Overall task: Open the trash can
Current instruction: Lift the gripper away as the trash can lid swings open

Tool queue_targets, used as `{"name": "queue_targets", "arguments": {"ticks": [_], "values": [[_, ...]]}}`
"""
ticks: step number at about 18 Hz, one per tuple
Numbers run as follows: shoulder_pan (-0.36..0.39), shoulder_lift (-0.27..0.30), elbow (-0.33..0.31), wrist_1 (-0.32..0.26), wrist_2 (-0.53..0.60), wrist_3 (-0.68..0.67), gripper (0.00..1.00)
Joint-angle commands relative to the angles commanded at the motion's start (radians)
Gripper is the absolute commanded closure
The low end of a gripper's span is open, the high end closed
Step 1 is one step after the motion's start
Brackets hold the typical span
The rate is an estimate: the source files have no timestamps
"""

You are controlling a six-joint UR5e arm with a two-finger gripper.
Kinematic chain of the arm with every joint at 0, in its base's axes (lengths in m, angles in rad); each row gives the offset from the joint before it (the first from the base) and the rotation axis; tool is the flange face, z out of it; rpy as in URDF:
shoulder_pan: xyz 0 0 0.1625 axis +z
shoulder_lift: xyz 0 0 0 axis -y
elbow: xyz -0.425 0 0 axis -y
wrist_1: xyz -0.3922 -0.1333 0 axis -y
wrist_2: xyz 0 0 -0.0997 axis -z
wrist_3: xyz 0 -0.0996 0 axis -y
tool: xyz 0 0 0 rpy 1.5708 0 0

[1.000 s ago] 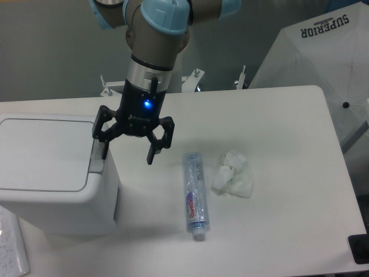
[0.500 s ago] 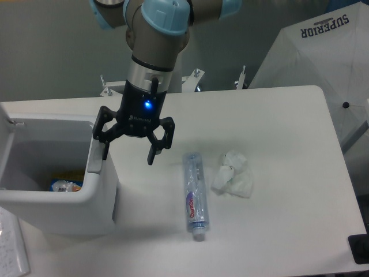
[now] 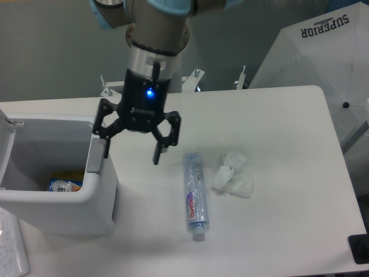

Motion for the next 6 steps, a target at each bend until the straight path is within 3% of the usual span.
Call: {"name": "queue_targets", "arguments": {"ticks": [3,6], "values": [[0.005,-0.023,-0.018,-0.008,0.225,0.196,0.00],[0.008,-0.040,-0.025,-0.008,0.333,0.237,0.00]]}}
